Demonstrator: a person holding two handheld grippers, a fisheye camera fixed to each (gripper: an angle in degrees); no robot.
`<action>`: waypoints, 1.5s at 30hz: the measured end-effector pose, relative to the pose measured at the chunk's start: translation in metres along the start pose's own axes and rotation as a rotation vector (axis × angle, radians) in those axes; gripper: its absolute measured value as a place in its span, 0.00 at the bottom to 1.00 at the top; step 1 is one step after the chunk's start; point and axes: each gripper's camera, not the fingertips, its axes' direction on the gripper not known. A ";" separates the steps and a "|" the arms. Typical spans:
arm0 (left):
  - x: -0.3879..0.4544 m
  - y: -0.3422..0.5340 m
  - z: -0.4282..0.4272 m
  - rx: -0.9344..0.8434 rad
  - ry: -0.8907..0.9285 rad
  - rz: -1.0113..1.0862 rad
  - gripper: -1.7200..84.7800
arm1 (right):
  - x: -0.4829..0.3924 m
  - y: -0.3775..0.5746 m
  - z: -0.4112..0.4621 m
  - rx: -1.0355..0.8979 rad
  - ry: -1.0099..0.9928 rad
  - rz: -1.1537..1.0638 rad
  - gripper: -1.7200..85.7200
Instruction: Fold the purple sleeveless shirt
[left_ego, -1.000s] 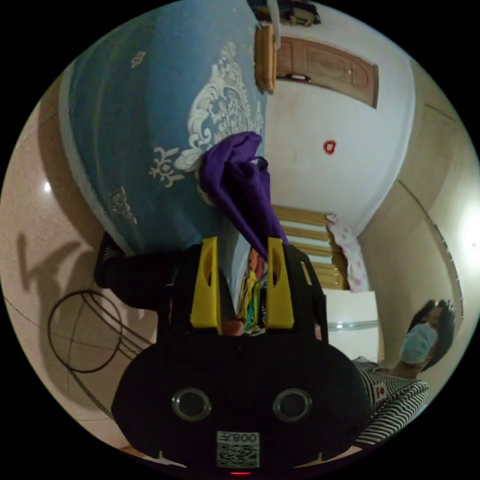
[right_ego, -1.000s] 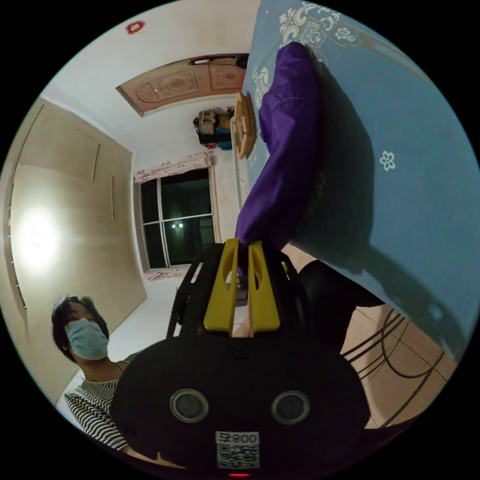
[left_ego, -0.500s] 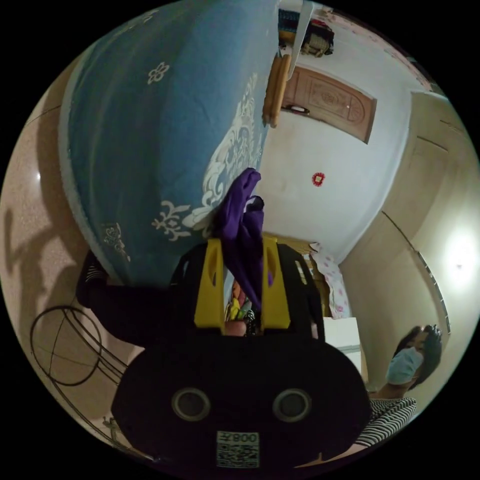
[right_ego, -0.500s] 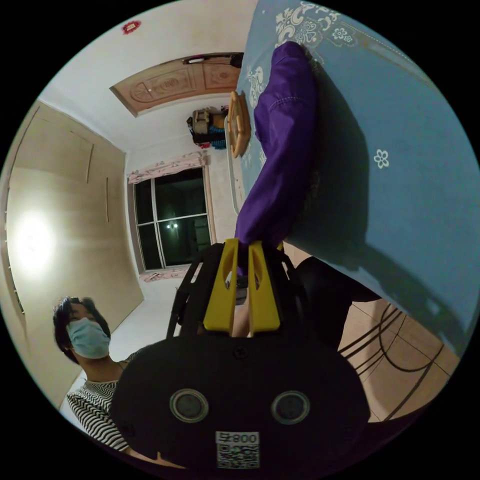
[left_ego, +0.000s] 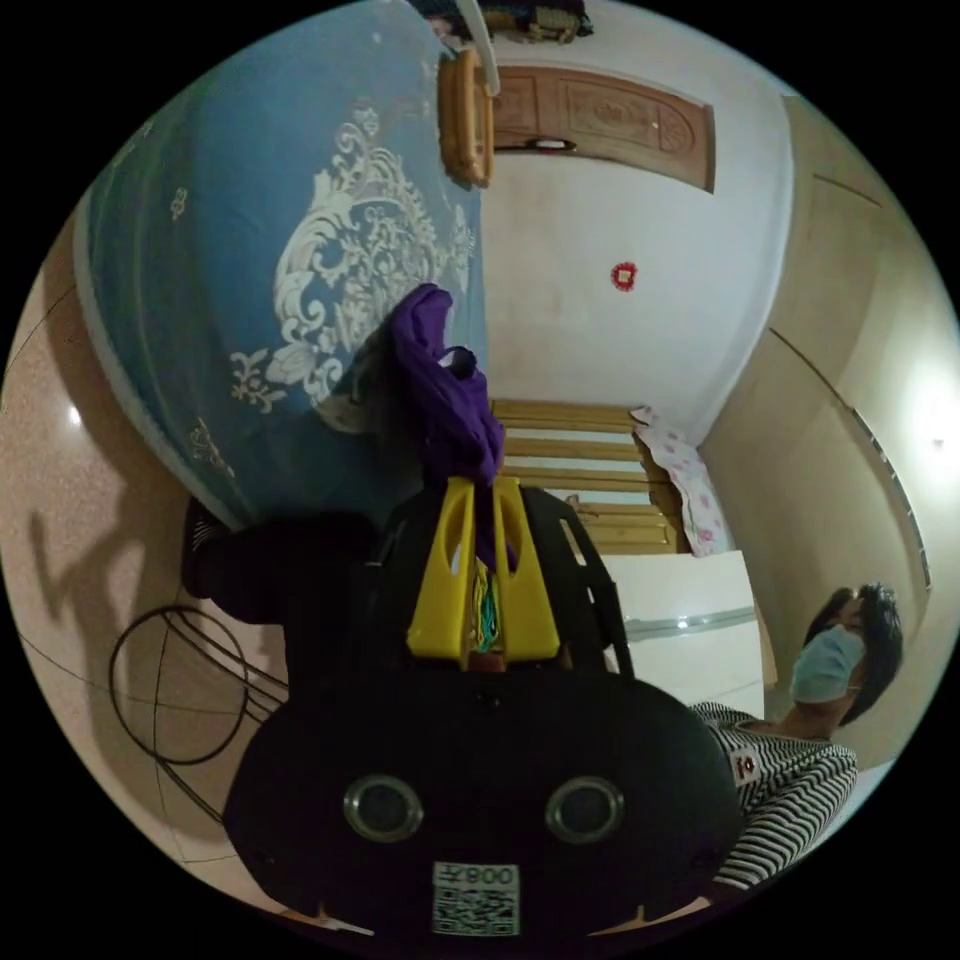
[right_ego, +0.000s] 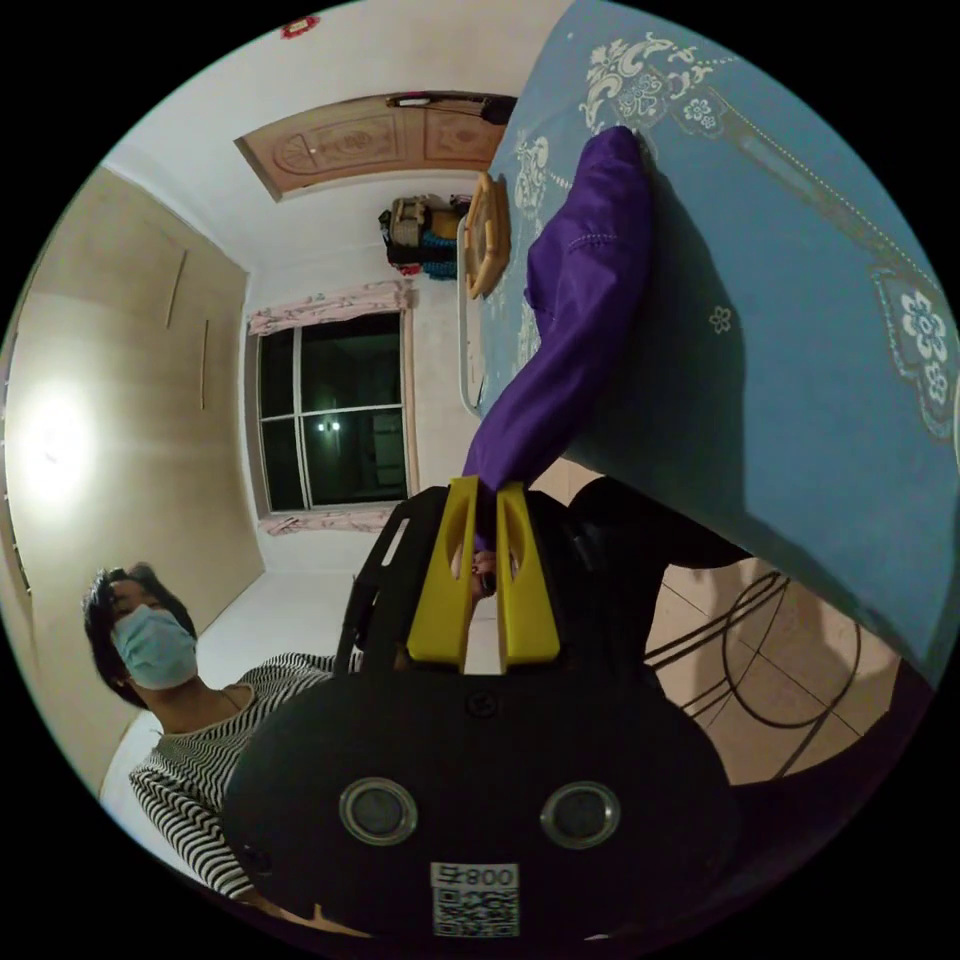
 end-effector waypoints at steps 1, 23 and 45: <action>0.001 0.005 0.004 -0.009 0.004 0.009 0.06 | -0.008 0.015 -0.008 -0.004 0.000 -0.011 0.04; 0.012 0.162 0.296 -0.345 0.257 0.295 0.06 | -0.183 0.321 -0.203 0.243 -0.138 -0.255 0.03; 0.011 0.209 0.826 -0.503 0.318 0.587 0.06 | -0.383 0.394 -0.530 0.600 -0.032 -0.453 0.03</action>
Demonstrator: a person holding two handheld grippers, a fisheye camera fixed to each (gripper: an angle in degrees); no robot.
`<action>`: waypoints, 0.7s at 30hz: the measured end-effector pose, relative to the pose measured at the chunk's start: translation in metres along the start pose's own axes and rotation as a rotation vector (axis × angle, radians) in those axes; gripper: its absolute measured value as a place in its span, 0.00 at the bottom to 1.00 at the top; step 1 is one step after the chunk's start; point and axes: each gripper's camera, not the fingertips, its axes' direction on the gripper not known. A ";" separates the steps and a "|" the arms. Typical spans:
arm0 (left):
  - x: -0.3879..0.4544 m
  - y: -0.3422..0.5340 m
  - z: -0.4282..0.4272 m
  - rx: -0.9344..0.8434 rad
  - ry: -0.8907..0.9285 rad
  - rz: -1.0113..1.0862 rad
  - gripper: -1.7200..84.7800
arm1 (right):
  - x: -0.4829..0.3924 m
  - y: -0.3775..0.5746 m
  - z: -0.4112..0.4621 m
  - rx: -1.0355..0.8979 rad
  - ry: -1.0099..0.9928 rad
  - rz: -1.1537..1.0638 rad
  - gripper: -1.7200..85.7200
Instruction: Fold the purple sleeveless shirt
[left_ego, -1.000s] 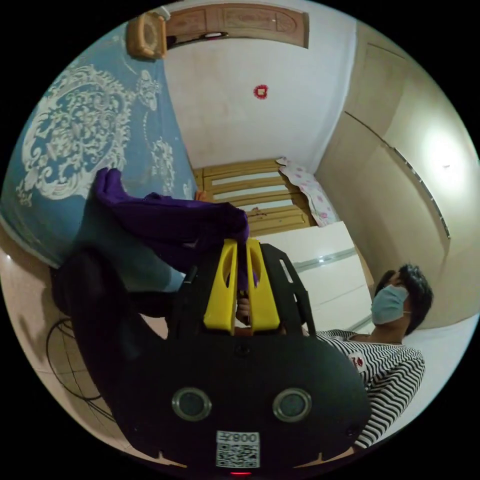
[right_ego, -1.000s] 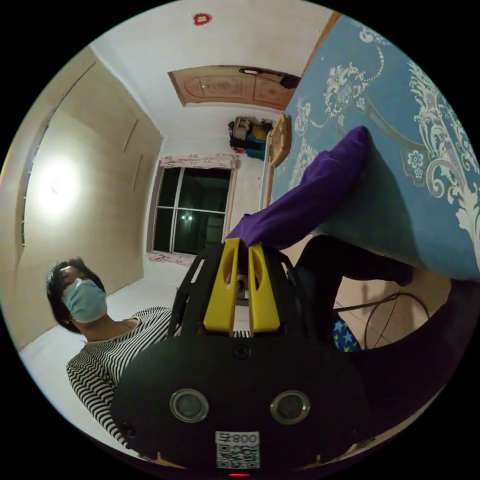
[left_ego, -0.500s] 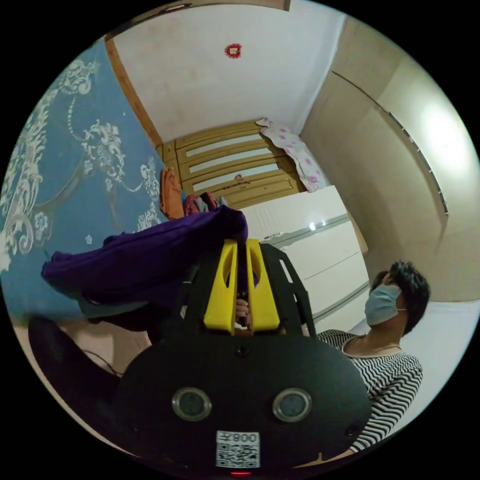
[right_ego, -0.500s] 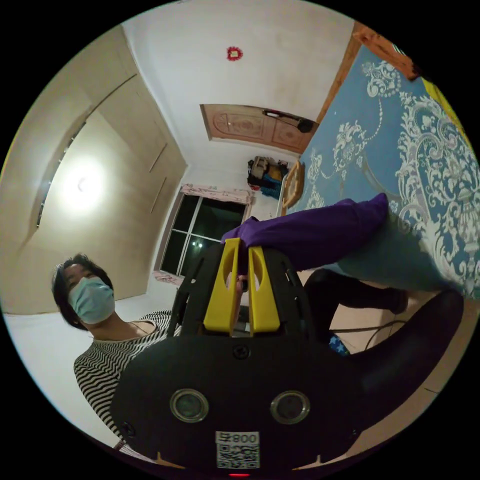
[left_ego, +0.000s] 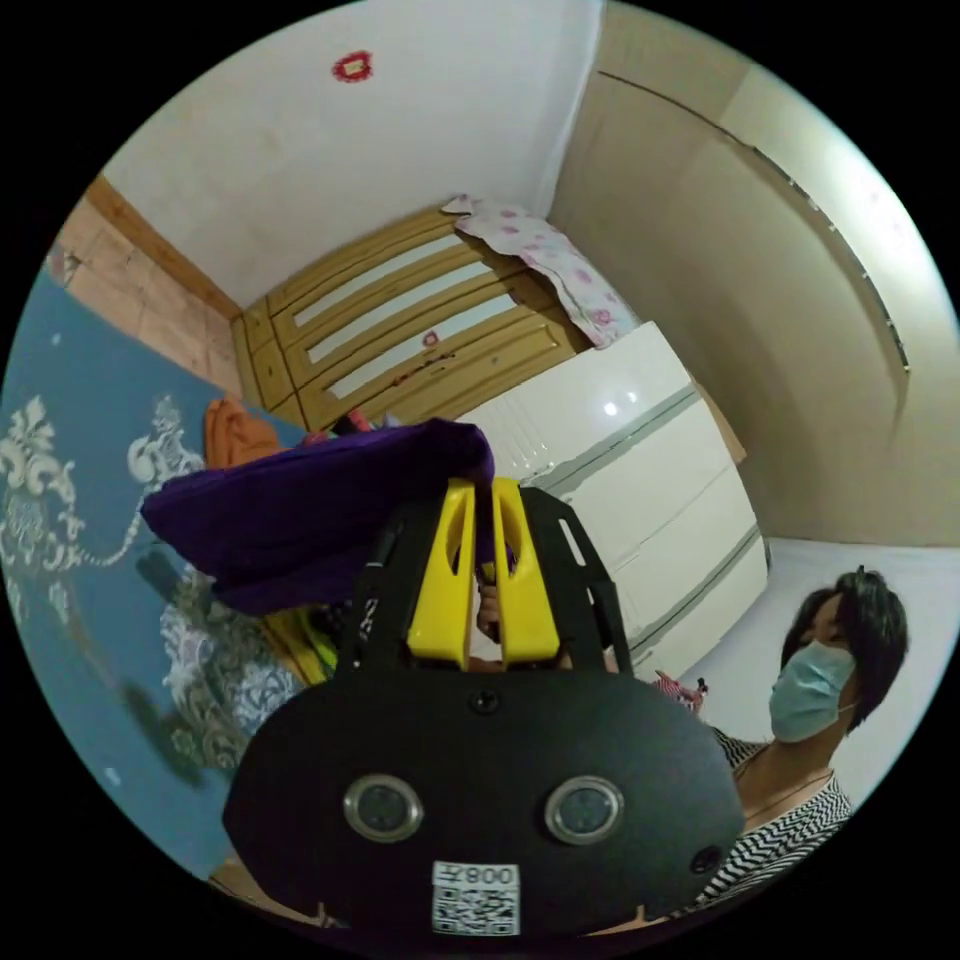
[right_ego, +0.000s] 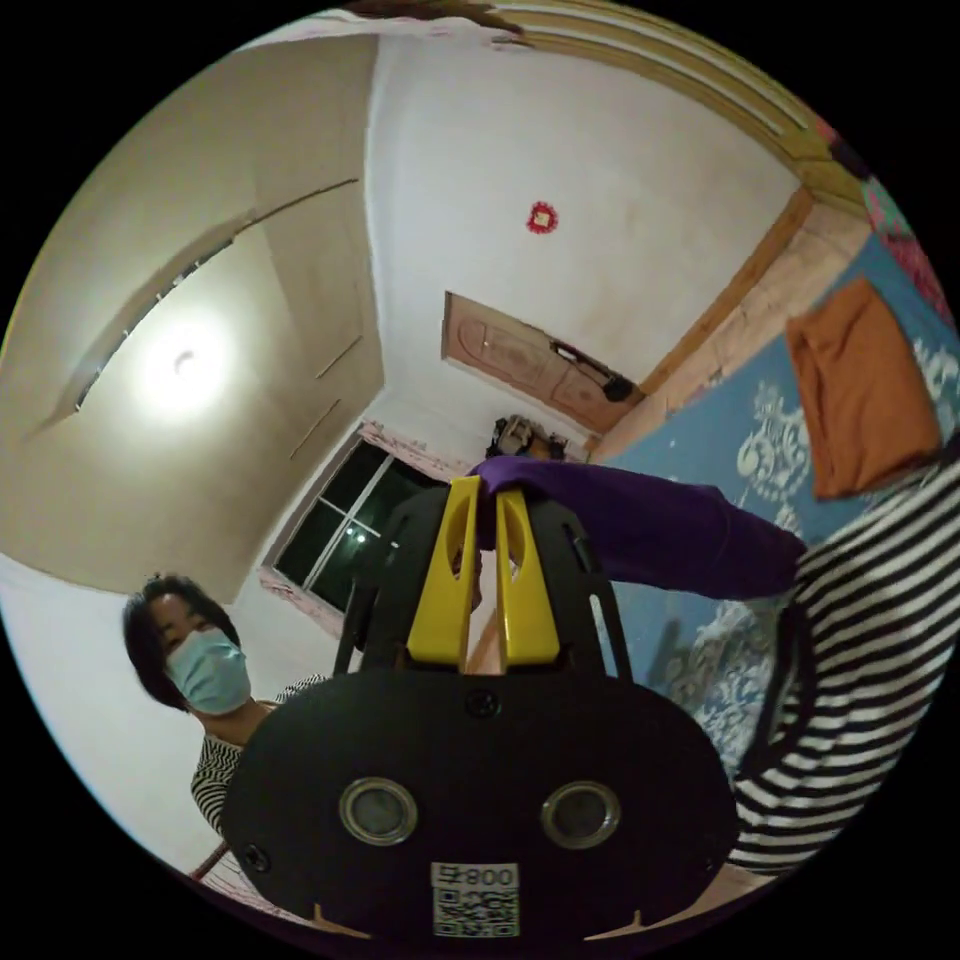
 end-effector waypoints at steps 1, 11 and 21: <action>-0.002 0.000 0.015 -0.008 0.007 0.017 0.06 | -0.019 -0.012 -0.022 0.011 0.028 -0.040 0.03; -0.129 0.147 0.255 -0.334 0.016 -0.004 0.06 | -0.079 0.010 -0.218 0.054 0.331 -0.002 0.04; -0.290 0.304 0.368 -0.658 -0.092 -0.219 0.06 | -0.020 0.086 -0.320 0.099 0.465 0.403 0.05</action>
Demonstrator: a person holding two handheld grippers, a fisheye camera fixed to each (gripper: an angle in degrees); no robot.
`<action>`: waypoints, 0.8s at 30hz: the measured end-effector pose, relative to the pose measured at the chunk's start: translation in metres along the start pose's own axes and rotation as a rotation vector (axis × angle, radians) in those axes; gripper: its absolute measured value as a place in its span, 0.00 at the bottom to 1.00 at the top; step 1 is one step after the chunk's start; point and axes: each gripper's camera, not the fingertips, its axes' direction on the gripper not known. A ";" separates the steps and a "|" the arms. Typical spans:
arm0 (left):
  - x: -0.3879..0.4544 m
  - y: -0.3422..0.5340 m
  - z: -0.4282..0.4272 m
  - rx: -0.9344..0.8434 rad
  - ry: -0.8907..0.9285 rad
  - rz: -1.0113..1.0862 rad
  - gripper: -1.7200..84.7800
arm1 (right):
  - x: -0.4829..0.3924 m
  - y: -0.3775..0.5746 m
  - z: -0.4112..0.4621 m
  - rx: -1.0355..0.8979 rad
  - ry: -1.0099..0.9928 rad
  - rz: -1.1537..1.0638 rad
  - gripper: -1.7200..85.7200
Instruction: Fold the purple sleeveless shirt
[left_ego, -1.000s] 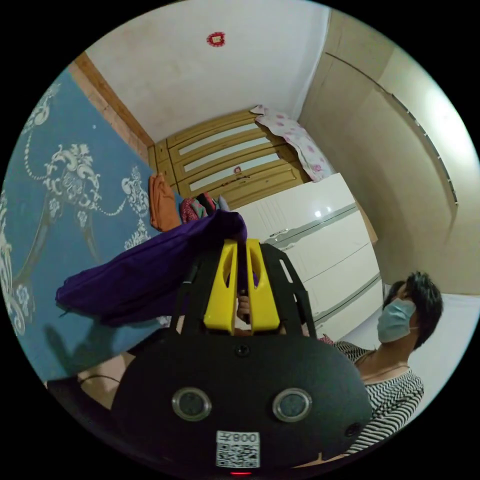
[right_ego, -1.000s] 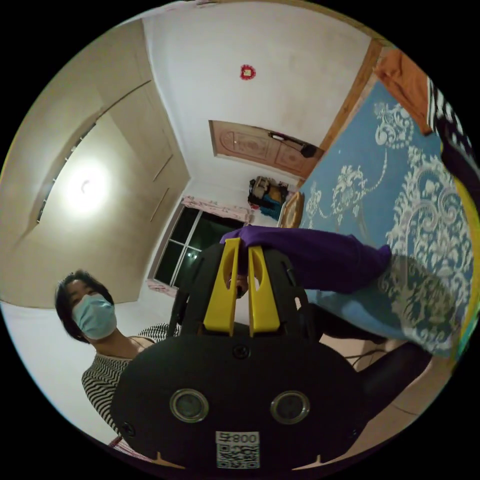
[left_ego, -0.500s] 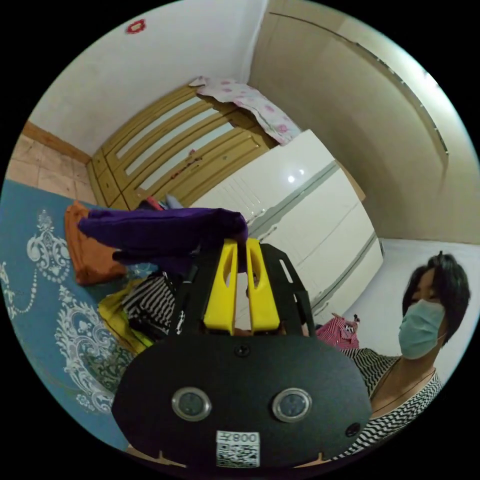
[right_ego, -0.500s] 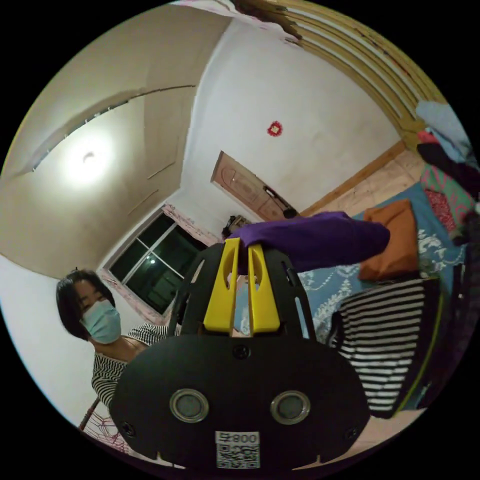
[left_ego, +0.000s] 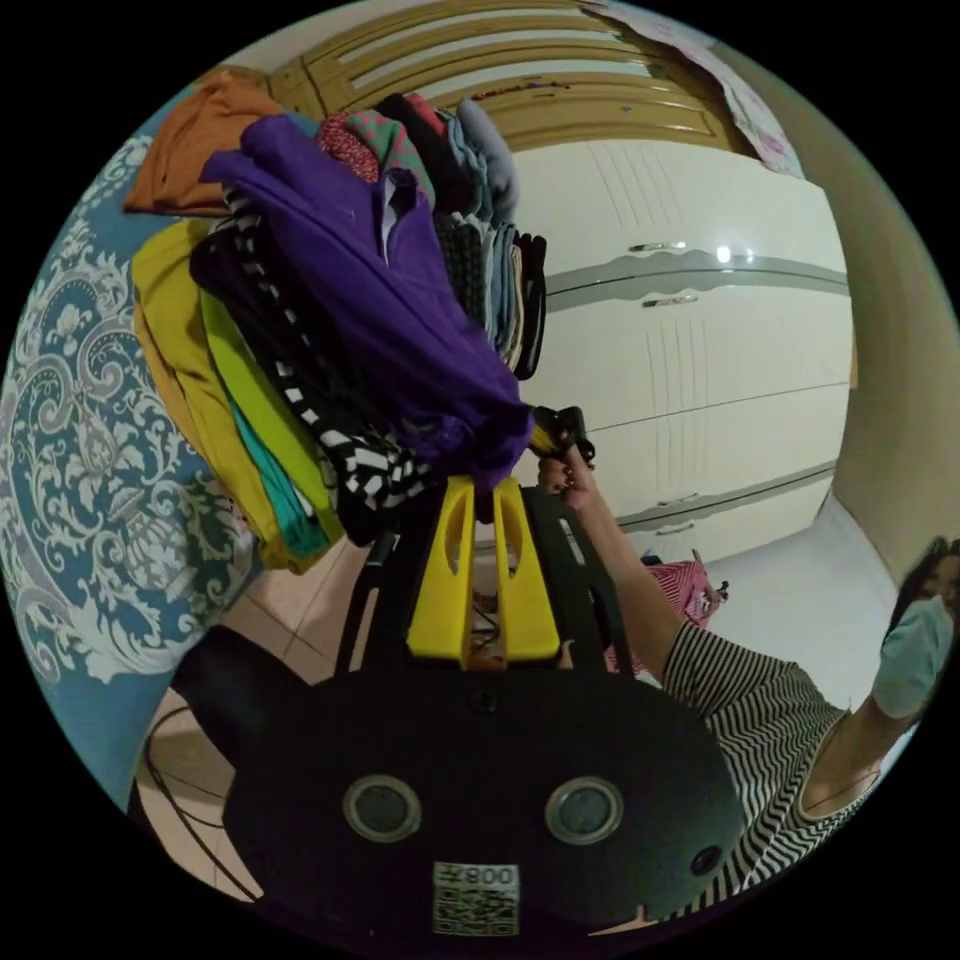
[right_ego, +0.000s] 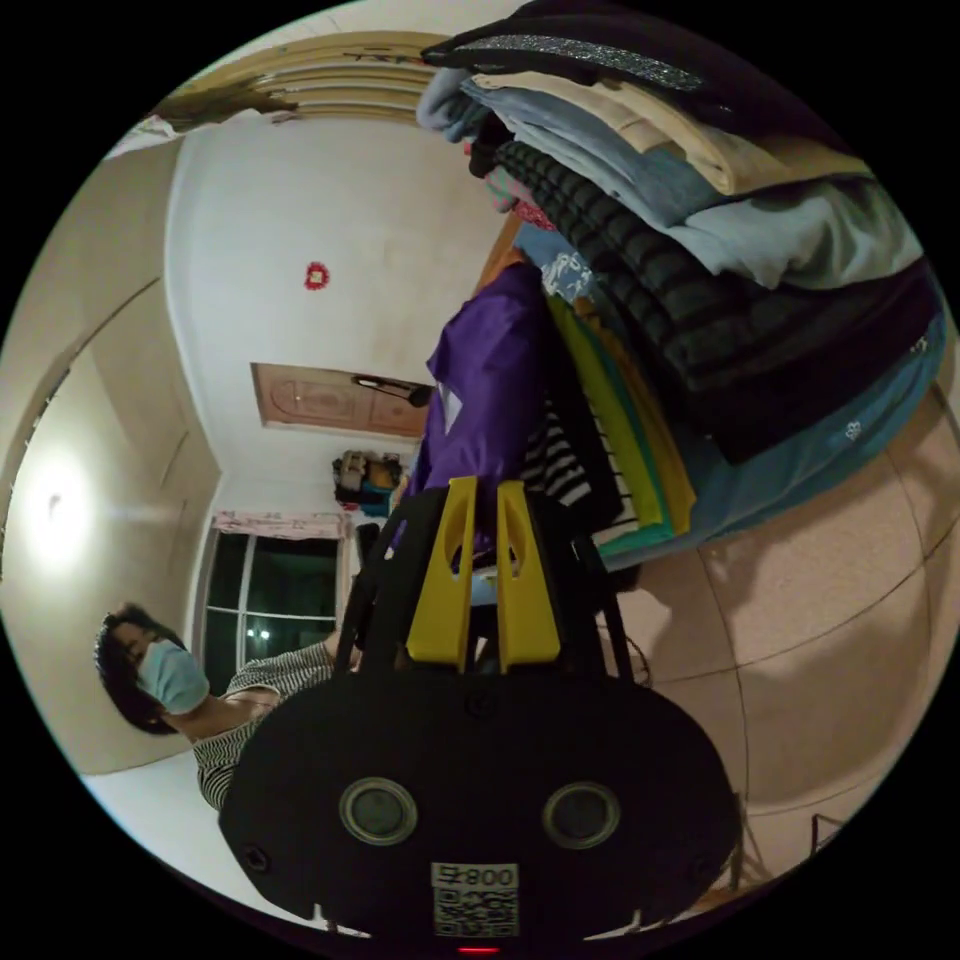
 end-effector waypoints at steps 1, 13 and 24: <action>-0.006 -0.001 0.005 -0.012 -0.015 0.007 0.06 | -0.002 -0.003 -0.003 -0.026 0.050 0.002 0.05; -0.115 0.035 0.037 -0.059 0.030 -0.015 0.08 | -0.052 0.018 -0.026 0.211 0.404 -0.045 0.02; -0.132 0.052 0.041 -0.049 -0.202 0.242 0.02 | -0.125 0.015 0.102 0.099 0.812 -0.367 0.02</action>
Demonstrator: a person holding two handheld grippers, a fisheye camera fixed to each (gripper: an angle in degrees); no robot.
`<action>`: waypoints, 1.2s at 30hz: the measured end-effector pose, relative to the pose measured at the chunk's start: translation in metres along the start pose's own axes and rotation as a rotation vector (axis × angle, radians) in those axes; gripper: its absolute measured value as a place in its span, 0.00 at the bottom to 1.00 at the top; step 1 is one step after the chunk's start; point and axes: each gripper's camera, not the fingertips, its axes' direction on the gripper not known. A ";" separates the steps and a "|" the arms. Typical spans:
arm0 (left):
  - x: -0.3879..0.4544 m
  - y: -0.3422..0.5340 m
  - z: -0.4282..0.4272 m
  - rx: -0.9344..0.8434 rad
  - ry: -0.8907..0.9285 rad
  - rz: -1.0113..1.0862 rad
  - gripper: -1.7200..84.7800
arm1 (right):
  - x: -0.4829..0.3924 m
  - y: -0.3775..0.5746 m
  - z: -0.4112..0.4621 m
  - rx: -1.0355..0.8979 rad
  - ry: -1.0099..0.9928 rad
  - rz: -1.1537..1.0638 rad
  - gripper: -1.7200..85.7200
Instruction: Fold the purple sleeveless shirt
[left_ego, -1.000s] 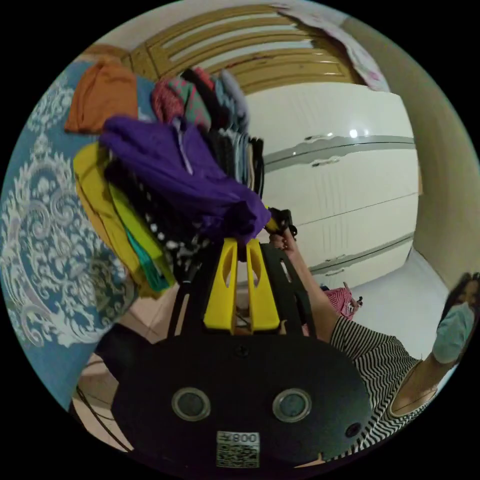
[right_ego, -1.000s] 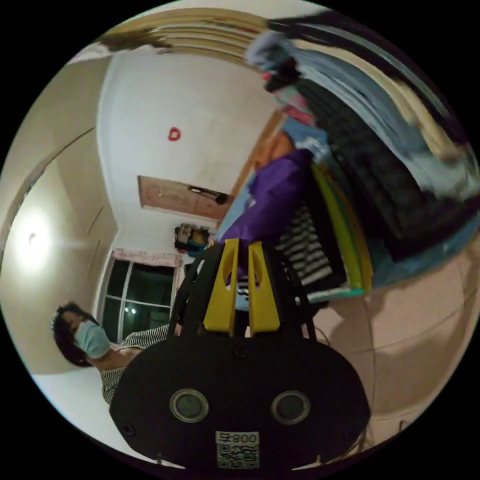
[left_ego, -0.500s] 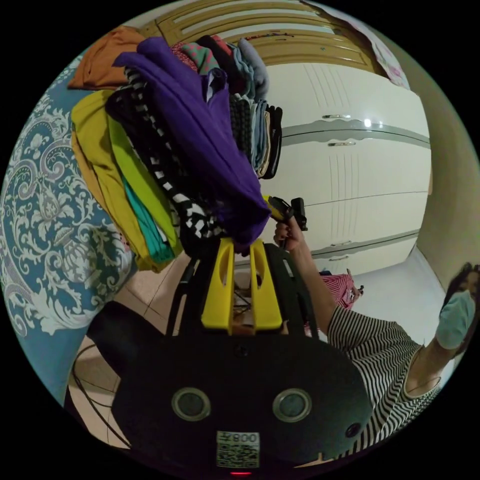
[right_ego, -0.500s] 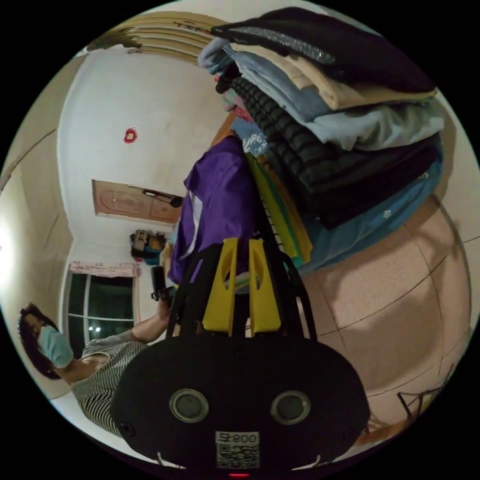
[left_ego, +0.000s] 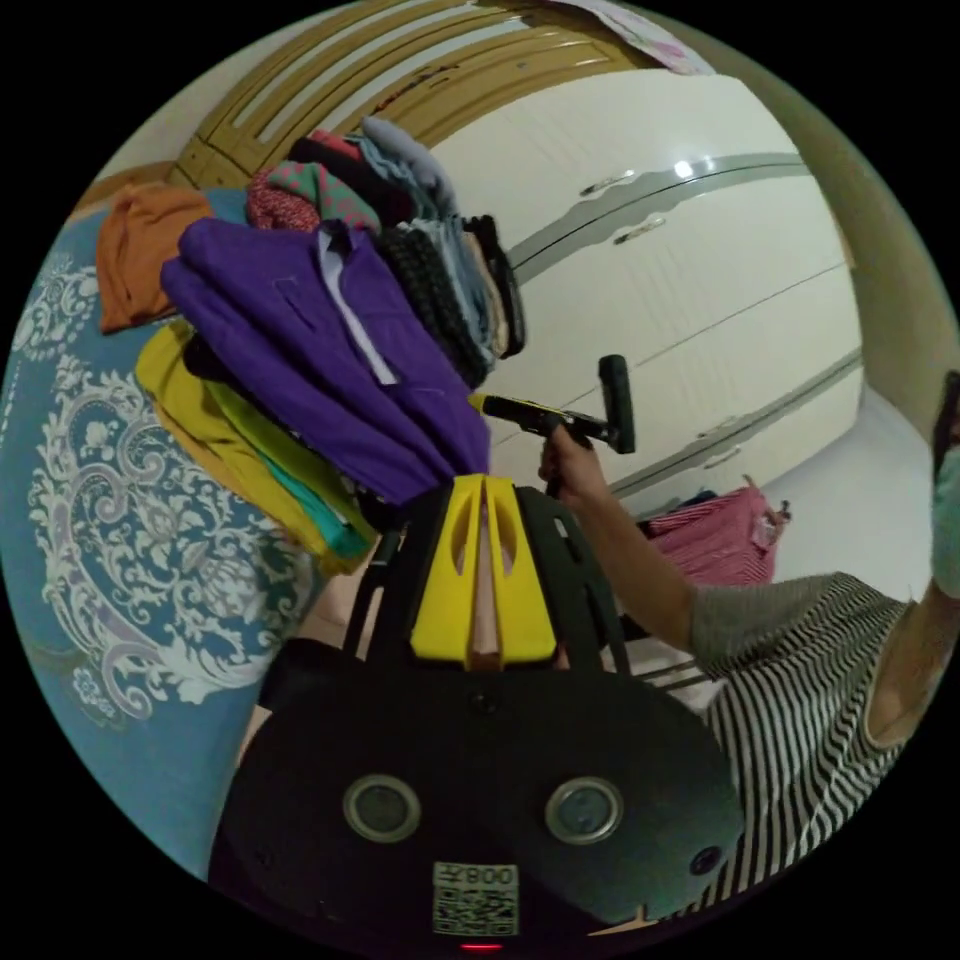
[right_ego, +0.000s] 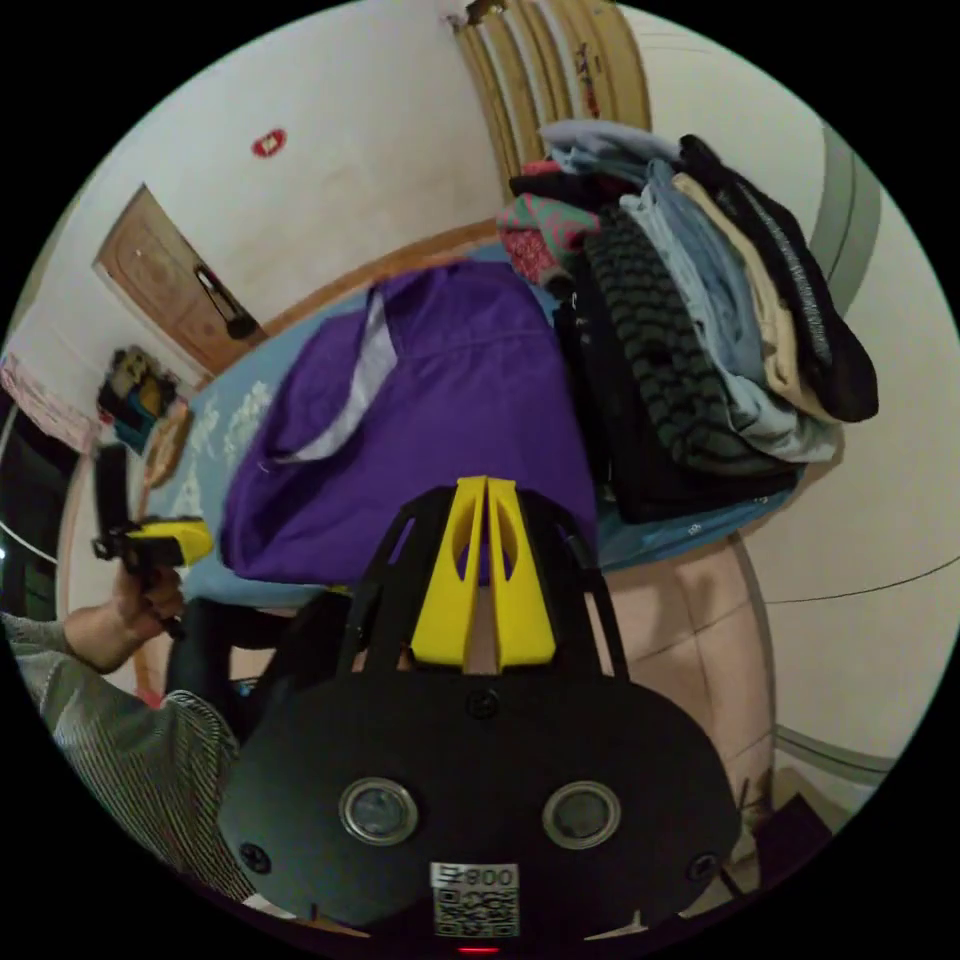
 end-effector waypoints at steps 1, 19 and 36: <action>-0.006 -0.001 0.006 -0.017 -0.029 -0.008 0.02 | -0.009 -0.004 0.020 -0.053 0.061 -0.019 0.02; -0.055 0.071 0.015 -0.190 -0.216 0.084 0.02 | -0.090 -0.038 0.102 -0.073 0.109 0.034 0.02; -0.179 0.232 -0.191 -0.340 -0.813 -0.154 0.02 | -0.286 -0.159 0.110 0.295 -0.128 -0.226 0.03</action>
